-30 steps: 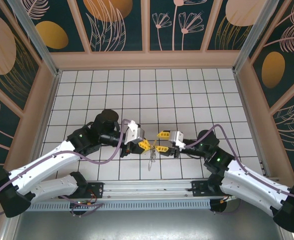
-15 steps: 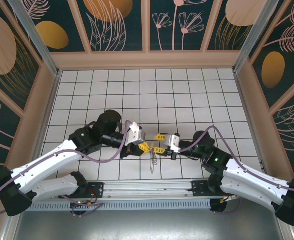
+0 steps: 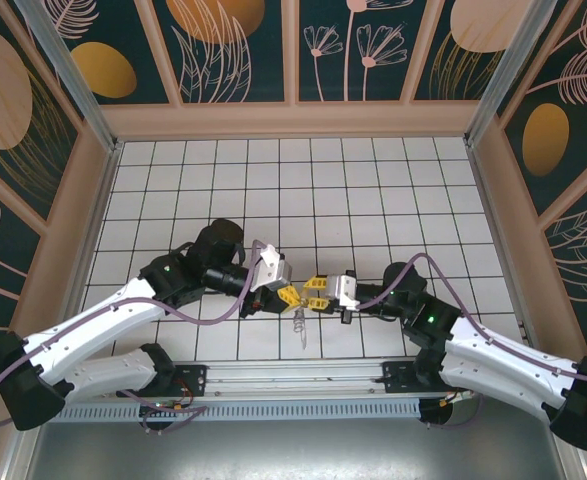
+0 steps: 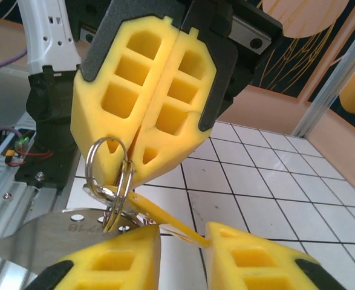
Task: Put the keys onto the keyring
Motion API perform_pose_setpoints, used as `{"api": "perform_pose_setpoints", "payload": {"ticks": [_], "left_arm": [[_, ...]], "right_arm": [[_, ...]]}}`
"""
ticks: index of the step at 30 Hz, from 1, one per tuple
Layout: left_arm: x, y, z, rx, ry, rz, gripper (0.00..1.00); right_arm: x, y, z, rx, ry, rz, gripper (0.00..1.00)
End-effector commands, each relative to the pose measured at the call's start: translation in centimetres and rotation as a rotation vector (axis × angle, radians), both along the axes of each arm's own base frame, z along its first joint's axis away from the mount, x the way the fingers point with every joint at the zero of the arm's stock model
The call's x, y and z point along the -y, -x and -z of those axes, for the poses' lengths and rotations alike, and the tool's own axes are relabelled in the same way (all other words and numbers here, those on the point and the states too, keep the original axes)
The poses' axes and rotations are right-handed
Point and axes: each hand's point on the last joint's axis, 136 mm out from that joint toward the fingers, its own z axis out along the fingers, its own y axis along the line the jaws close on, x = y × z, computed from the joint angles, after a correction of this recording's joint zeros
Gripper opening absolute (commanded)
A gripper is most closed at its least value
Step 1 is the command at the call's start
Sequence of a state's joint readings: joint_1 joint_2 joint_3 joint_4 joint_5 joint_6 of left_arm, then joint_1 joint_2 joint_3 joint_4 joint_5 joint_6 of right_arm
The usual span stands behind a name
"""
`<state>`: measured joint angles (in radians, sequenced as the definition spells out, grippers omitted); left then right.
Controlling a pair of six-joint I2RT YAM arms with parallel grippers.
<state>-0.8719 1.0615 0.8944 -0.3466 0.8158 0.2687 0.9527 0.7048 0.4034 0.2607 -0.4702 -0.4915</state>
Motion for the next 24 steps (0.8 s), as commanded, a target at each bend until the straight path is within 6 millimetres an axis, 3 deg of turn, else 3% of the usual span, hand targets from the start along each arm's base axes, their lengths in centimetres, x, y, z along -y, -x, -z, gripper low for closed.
{"api": "perform_pose_setpoints", "payload": {"ticks": [1,6,15,24], "left_arm": [[0.4,0.0,-1.4,0.026,0.037,0.016,0.00],[0.3,0.0,-1.3,0.026,0.036,0.009,0.00],[0.0,-0.1,-1.3,0.028,0.035,-0.010,0.00],[-0.3,-0.1,-1.1,0.027,0.033,-0.030,0.00]], "right_arm": [[-0.5,0.9,-2.0,0.038,-0.049,-0.050,0.17],[-0.4,0.7,-1.9,0.033,-0.053,-0.037,0.00],[0.9,-0.3,-4.0,0.026,-0.147,0.057,0.00],[2.0,-2.8,-4.5,-0.034,-0.176,0.182,0.00]]}}
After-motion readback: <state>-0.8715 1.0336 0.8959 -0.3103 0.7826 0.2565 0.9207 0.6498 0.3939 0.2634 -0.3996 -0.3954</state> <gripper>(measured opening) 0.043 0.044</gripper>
